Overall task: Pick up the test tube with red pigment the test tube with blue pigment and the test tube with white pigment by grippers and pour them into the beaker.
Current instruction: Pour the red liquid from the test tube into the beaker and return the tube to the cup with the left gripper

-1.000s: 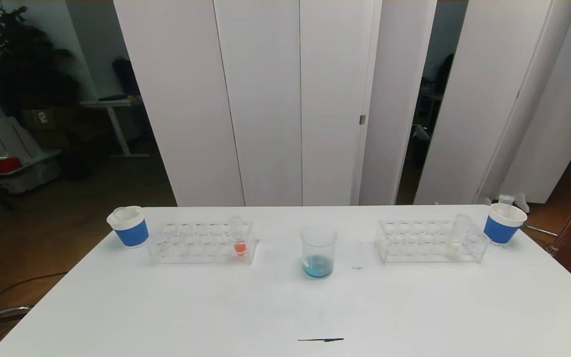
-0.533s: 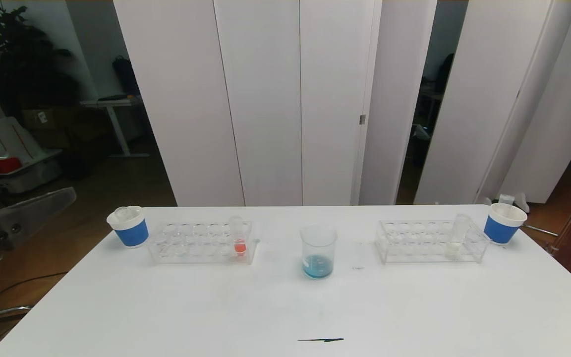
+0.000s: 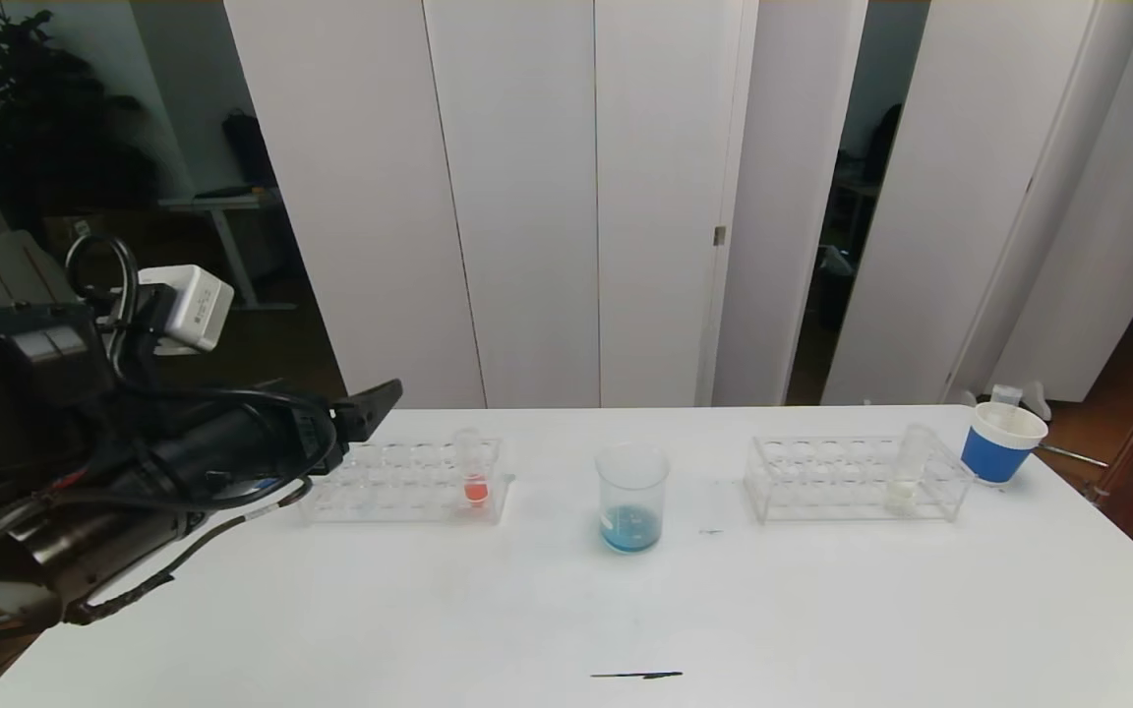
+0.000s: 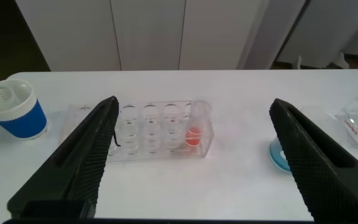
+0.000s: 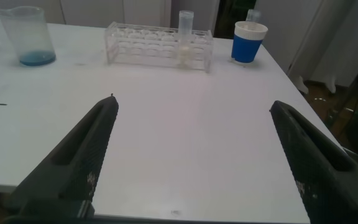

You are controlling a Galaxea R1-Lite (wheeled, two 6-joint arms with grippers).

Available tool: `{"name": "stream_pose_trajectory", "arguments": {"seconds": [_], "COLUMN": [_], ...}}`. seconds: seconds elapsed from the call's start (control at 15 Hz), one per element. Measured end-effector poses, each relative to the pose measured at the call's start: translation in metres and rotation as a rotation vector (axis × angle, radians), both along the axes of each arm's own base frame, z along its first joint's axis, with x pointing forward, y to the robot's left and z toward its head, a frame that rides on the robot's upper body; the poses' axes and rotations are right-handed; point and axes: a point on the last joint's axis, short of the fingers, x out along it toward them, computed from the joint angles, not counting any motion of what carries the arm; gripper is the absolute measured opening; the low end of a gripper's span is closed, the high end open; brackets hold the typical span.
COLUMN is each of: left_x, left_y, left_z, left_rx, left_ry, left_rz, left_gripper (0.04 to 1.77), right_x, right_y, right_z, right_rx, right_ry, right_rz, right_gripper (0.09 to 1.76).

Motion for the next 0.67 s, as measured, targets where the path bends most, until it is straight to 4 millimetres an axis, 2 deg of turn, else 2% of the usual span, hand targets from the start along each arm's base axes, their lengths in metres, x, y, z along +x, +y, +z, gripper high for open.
{"name": "stream_pose_trajectory", "arguments": {"seconds": [0.2, 0.4, 0.67], "left_x": [0.007, 0.004, 0.004], "left_y": [-0.017, -0.030, -0.046], "left_z": [-0.042, -0.076, -0.093], "left_rx": [0.006, 0.037, 0.045], "left_ry": [-0.016, 0.049, 0.090], "left_rz": [0.003, -0.005, -0.049], "left_gripper": [1.74, 1.74, 1.74], "right_x": [0.000, 0.000, 0.000], "right_y": [0.000, 0.000, 0.000], "right_z": [0.000, 0.000, 0.000], "right_rx": [0.000, 0.000, 0.000], "right_ry": [0.000, 0.000, 0.000], "right_rz": [0.000, 0.000, 0.000], "right_gripper": [1.75, 1.75, 1.75]}}
